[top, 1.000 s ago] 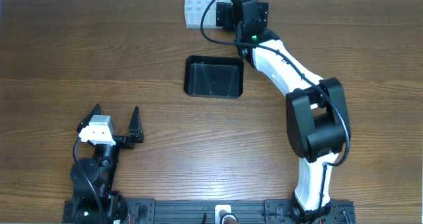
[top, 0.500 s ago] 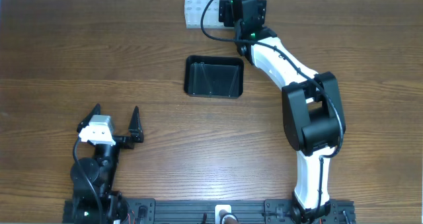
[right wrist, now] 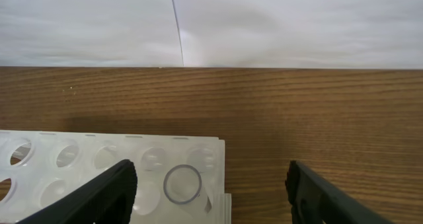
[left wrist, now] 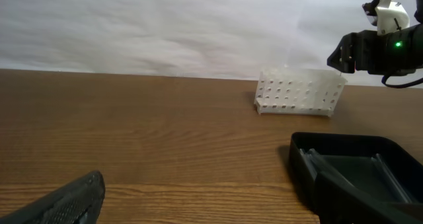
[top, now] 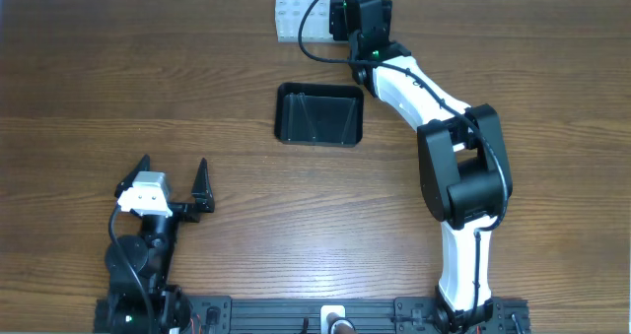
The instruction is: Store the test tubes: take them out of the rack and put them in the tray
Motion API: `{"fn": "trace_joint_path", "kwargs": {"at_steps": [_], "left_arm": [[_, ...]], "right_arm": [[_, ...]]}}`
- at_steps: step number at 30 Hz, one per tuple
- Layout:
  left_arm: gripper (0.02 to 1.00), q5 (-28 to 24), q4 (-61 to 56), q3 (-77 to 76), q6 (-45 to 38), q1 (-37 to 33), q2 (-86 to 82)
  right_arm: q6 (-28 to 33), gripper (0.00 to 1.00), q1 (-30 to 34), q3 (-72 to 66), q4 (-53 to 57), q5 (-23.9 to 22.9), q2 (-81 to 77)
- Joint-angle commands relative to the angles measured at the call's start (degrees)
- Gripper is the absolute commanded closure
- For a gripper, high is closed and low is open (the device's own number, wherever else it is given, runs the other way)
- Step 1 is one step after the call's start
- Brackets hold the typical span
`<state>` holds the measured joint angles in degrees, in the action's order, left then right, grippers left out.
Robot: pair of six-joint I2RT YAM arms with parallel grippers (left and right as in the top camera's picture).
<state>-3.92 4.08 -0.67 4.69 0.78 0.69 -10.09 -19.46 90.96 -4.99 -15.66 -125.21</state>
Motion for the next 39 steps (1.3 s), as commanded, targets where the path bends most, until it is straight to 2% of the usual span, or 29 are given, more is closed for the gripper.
{"fn": "trace_joint_path", "kwargs": {"at_steps": [1, 8, 19, 25, 39], "left_arm": [[0.018, -0.55, 0.07, 0.33, -0.87, -0.31, -0.35], [0.018, -0.55, 0.07, 0.33, -0.85, -0.31, -0.35], [0.020, -0.55, 0.07, 0.33, -0.85, -0.31, -0.35], [0.018, -0.52, 0.07, 0.33, -0.85, -0.31, -0.35], [0.018, -0.52, 0.04, 0.33, -0.85, -0.31, -0.35]], "right_arm": [[2.54, 0.288, 0.15, 1.42, -0.39, -0.94, -1.40], [3.39, 0.345, 0.09, 1.42, -1.40, -0.94, -1.60], [3.54, 0.378, 0.09, 1.42, -3.82, -0.92, -3.37], [3.52, 0.520, 0.09, 1.42, -4.59, -0.68, -3.37], [3.52, 0.733, -0.11, 1.42, -5.20, -0.68, -3.39]]}}
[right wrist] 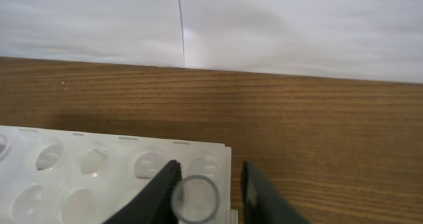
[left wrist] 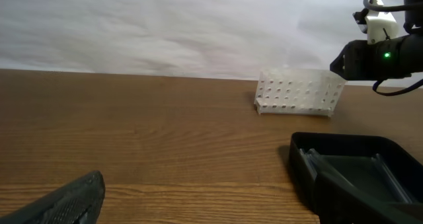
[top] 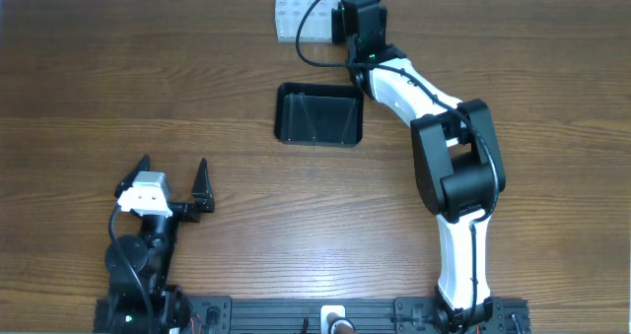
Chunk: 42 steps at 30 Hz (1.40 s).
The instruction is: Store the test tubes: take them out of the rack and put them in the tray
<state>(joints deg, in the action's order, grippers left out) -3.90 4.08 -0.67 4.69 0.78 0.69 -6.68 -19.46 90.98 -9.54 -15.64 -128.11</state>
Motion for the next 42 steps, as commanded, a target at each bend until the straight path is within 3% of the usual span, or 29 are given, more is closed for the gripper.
{"fn": "trace_joint_path", "kwargs": {"at_steps": [1, 15, 27, 42], "left_arm": [[0.018, -0.57, 0.07, 0.33, -0.85, -0.31, -0.35], [0.018, -0.57, 0.04, 0.33, -0.87, -0.31, -0.35], [0.018, -0.55, 0.07, 0.33, -0.85, -0.31, -0.35], [0.020, -0.55, 0.07, 0.33, -0.85, -0.31, -0.35]], "right_arm": [[0.11, 0.741, -0.11, 1.40, -0.72, -0.70, -0.48], [0.13, 0.851, -0.11, 1.40, -0.98, -0.74, -0.48], [0.15, 0.888, -0.50, 1.60, -0.98, -0.74, 1.07], [-0.74, 0.917, -2.27, 1.60, 11.19, -0.72, 28.39]]}}
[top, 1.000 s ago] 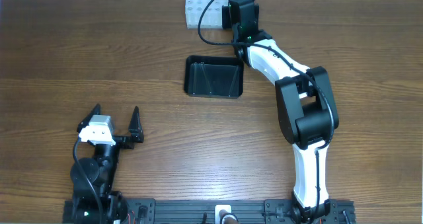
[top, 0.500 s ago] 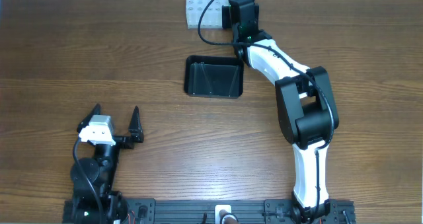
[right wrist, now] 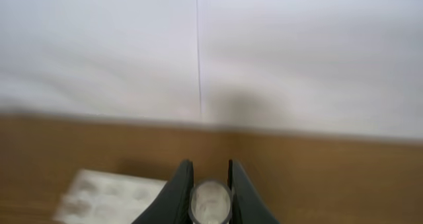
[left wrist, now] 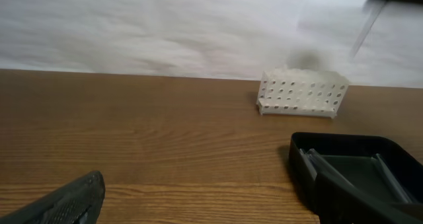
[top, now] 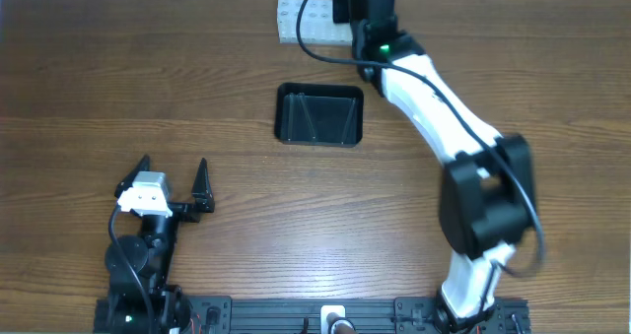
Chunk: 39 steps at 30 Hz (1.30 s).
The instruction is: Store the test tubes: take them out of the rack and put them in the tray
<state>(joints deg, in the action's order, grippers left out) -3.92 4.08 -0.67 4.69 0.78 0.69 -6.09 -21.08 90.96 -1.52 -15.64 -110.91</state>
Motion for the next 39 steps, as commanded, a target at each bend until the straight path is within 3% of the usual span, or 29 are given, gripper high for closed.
{"fn": "trace_joint_path", "kwargs": {"at_steps": [1, 9, 16, 19, 22, 39], "left_arm": [[0.018, -0.55, 0.04, 0.33, -0.85, -0.31, -0.35], [0.018, -0.55, 0.04, 0.33, -0.85, -0.31, -0.35], [0.018, -0.55, 0.07, 0.33, -0.85, -0.31, -0.35], [0.020, -0.52, 0.04, 0.33, -0.87, -0.31, -0.35], [0.018, -0.55, 0.07, 0.33, -0.87, -0.31, -0.35], [0.018, -0.55, 0.04, 0.33, -0.85, -0.31, -0.35]], "right_arm": [[-2.27, 0.919, -0.79, 1.62, 5.81, -0.70, 13.66], [-10.16, 0.932, -1.46, 1.60, 26.62, 0.59, 20.33], [-15.12, 0.945, -1.46, 1.03, 46.29, 12.72, 14.84], [-15.10, 0.967, -1.46, 0.35, 46.97, 18.10, 10.43], [-15.10, 0.969, -1.46, 0.35, 46.69, 20.39, 5.57], [-17.51, 0.945, -0.74, 0.35, 44.85, 21.16, -7.17]]}}
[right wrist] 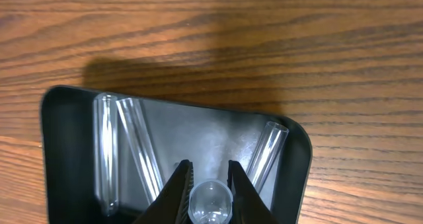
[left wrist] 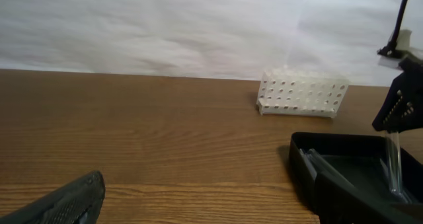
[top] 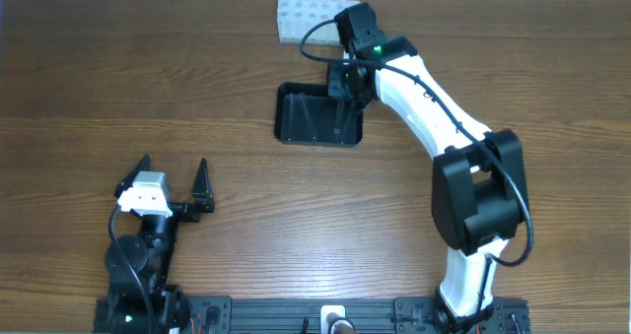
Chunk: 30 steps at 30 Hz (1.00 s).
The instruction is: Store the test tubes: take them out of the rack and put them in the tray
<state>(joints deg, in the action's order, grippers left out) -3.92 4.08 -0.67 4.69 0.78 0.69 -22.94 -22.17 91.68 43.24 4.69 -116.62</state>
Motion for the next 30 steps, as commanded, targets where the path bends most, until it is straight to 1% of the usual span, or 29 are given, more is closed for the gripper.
{"fn": "trace_joint_path", "kwargs": {"at_steps": [1, 6, 11, 15, 16, 21, 25, 28, 30], "left_arm": [[0.018, -0.55, 0.04, 0.33, -0.87, -0.31, -0.35], [0.018, -0.55, 0.04, 0.33, -0.85, -0.31, -0.35], [0.018, -0.52, 0.07, 0.33, -0.87, -0.31, -0.35], [0.018, -0.55, 0.07, 0.33, -0.85, -0.31, -0.35], [0.018, -0.55, 0.04, 0.33, -0.85, -0.31, -0.35], [0.018, -0.55, 0.07, 0.33, -0.85, -0.31, -0.35], [0.018, -0.52, 0.04, 0.33, -0.85, -0.31, -0.35], [0.018, -0.55, 0.07, 0.33, -0.85, -0.31, -0.35], [0.018, -0.55, 0.07, 0.33, -0.87, -0.31, -0.35]], "right_arm": [[-0.66, 0.943, 0.39, -0.37, 0.20, 0.83, -1.75], [-0.66, 0.932, 0.46, -0.37, 1.49, 0.74, -2.86], [-1.51, 0.917, 0.59, -0.37, 2.69, -1.07, -4.07], [-1.92, 0.838, 0.76, -0.37, 2.62, -1.27, -5.03], [-1.92, 0.798, 0.81, -0.37, 2.58, -1.27, -5.25], [-2.34, 0.671, 0.87, -0.33, 1.95, -1.16, -5.27], [-1.88, 0.656, 0.85, 0.15, 1.51, 1.14, -4.31], [0.70, 0.606, 0.70, 0.17, 0.61, 3.10, -0.11], [2.43, 0.568, 0.66, 0.17, 0.17, 3.43, 4.44]]}}
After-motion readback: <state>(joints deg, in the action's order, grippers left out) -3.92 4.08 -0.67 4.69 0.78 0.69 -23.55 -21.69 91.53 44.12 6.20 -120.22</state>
